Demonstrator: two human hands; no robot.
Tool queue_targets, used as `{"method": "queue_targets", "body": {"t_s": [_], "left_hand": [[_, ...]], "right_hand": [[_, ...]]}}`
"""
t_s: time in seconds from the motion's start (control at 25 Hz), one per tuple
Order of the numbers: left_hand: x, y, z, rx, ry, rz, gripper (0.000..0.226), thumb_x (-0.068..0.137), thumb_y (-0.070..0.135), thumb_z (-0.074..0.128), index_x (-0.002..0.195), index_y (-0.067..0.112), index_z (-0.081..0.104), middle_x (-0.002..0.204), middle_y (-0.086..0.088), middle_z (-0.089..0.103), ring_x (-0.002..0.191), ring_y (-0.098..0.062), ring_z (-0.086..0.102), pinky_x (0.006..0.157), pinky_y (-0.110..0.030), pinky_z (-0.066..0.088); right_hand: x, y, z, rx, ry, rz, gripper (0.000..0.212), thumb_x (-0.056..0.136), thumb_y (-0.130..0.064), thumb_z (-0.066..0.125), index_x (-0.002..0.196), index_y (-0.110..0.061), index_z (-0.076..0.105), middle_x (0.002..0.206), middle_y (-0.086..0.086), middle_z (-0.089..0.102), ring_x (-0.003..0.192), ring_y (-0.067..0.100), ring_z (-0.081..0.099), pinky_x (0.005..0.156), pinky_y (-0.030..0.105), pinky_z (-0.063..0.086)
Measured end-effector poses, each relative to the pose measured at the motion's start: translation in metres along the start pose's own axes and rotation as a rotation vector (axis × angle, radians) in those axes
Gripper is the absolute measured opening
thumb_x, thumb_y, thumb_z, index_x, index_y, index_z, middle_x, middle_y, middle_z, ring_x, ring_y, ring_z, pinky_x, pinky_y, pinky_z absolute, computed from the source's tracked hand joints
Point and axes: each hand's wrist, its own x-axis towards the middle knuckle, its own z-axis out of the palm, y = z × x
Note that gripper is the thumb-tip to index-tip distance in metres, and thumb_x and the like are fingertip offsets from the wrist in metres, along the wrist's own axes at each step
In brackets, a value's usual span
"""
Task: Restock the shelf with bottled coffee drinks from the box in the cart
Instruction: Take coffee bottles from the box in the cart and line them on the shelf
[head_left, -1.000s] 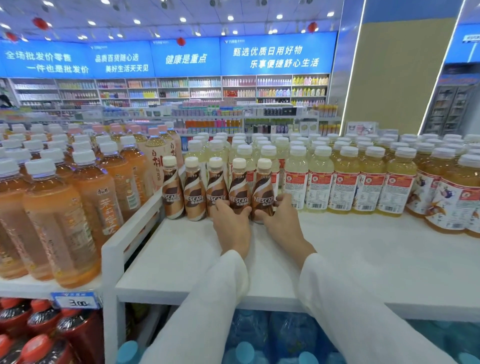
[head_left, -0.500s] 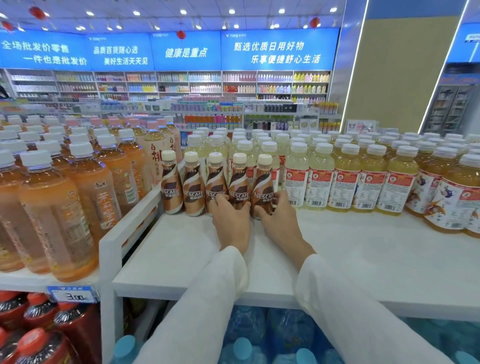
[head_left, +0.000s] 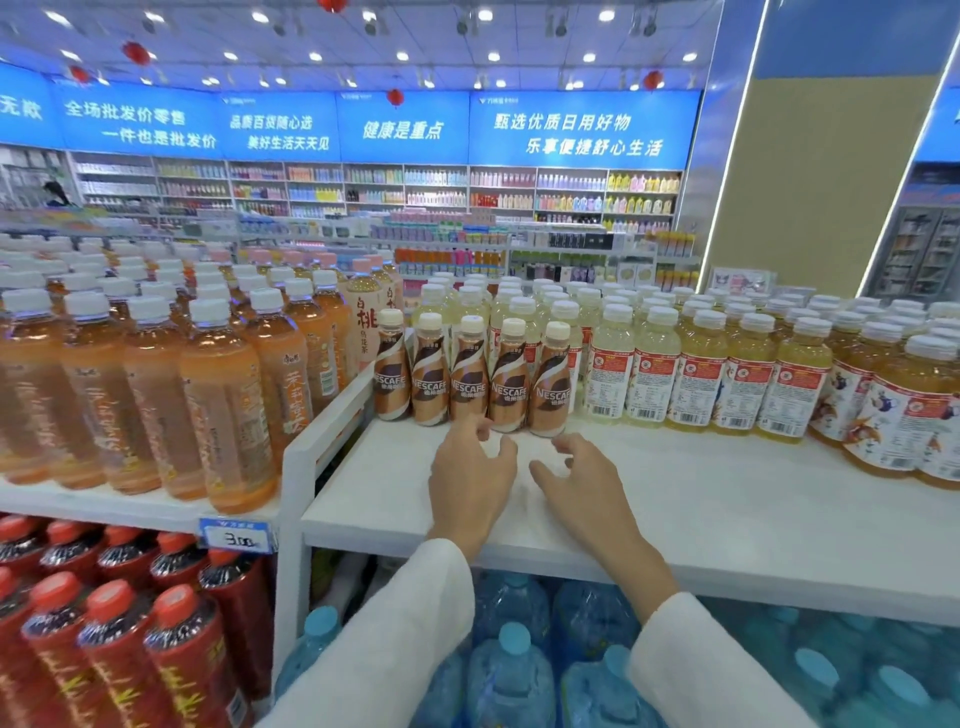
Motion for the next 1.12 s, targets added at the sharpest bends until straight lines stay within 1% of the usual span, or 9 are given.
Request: {"method": "queue_targets", "body": {"t_s": [0.24,0.4,0.48,0.56,0.68,0.8,0.88,1.0,1.12], "left_hand": [[-0.062,-0.025,-0.075,-0.014,-0.054,0.13,0.032,0.097,0.046,0.057,0.125,0.033,0.064,0.123,0.019,0.062,0.12,-0.005,0.052,0.103,-0.024,0.04],[-0.115,-0.06,-0.124,-0.059,0.048,0.156,0.028,0.093,0.036,0.068,0.12,0.029,0.07,0.117,0.019,0.064,0.114,0.003,0.055,0.099,-0.015,0.043],[-0.14,-0.082,-0.145,-0.022,0.083,0.139,0.026,0.092,0.031,0.071,0.118,0.029,0.071,0.115,0.018,0.066,0.113,0.002,0.057,0.097,-0.008,0.039],[-0.17,-0.111,-0.166,0.032,0.089,0.093,0.027,0.093,0.032,0.071,0.119,0.032,0.069,0.116,0.022,0.064,0.114,0.002,0.056,0.097,-0.01,0.04],[-0.223,-0.166,-0.197,0.118,0.159,-0.044,0.024,0.09,0.029,0.074,0.114,0.032,0.069,0.109,0.027,0.062,0.103,0.002,0.056,0.093,-0.013,0.042],[-0.294,-0.215,-0.232,0.245,0.244,-0.266,0.028,0.083,0.025,0.082,0.108,0.032,0.072,0.104,0.031,0.058,0.09,-0.007,0.06,0.09,-0.018,0.047],[-0.341,-0.243,-0.251,0.316,0.328,-0.37,0.023,0.081,0.021,0.083,0.103,0.024,0.076,0.095,0.018,0.067,0.085,-0.019,0.068,0.085,-0.026,0.052],[-0.408,-0.275,-0.273,0.336,0.413,-0.6,0.02,0.084,0.03,0.073,0.1,0.02,0.079,0.091,0.003,0.074,0.088,-0.021,0.073,0.089,-0.039,0.057],[-0.46,-0.29,-0.292,0.26,0.466,-0.88,0.015,0.088,0.036,0.075,0.102,0.034,0.075,0.098,0.011,0.072,0.097,-0.013,0.068,0.089,-0.022,0.05]], "right_hand": [[-0.085,-0.023,0.006,0.062,0.026,-0.07,0.046,0.098,-0.047,0.057,0.14,-0.029,0.052,0.14,-0.015,0.053,0.121,0.001,0.047,0.101,0.019,0.033],[-0.15,-0.041,0.025,0.142,-0.079,-0.141,0.043,0.093,-0.062,0.054,0.133,-0.046,0.05,0.132,-0.036,0.047,0.122,-0.015,0.041,0.1,0.01,0.03],[-0.178,-0.048,0.045,0.189,-0.135,-0.181,0.043,0.091,-0.061,0.056,0.131,-0.045,0.054,0.131,-0.035,0.05,0.126,-0.014,0.042,0.101,0.01,0.032],[-0.204,-0.051,0.073,0.211,-0.199,-0.214,0.041,0.093,-0.052,0.062,0.131,-0.04,0.058,0.131,-0.029,0.054,0.127,-0.01,0.045,0.102,0.006,0.03],[-0.242,-0.048,0.117,0.173,-0.346,-0.209,0.042,0.092,-0.045,0.066,0.133,-0.035,0.06,0.133,-0.024,0.054,0.126,-0.009,0.047,0.1,-0.001,0.025],[-0.287,-0.039,0.168,0.091,-0.573,-0.2,0.046,0.093,-0.035,0.071,0.136,-0.025,0.059,0.138,-0.011,0.057,0.13,0.007,0.052,0.107,0.013,0.034],[-0.317,-0.036,0.198,0.046,-0.763,-0.173,0.049,0.096,-0.036,0.067,0.141,-0.023,0.054,0.14,-0.006,0.054,0.133,0.013,0.05,0.11,0.02,0.036],[-0.361,-0.032,0.231,-0.03,-1.051,-0.206,0.053,0.099,-0.046,0.054,0.148,-0.03,0.041,0.136,-0.01,0.046,0.138,0.013,0.044,0.111,0.021,0.033],[-0.405,-0.04,0.258,-0.084,-1.208,-0.25,0.053,0.099,-0.048,0.056,0.147,-0.03,0.043,0.144,-0.01,0.047,0.139,0.012,0.043,0.111,0.023,0.035]]}}
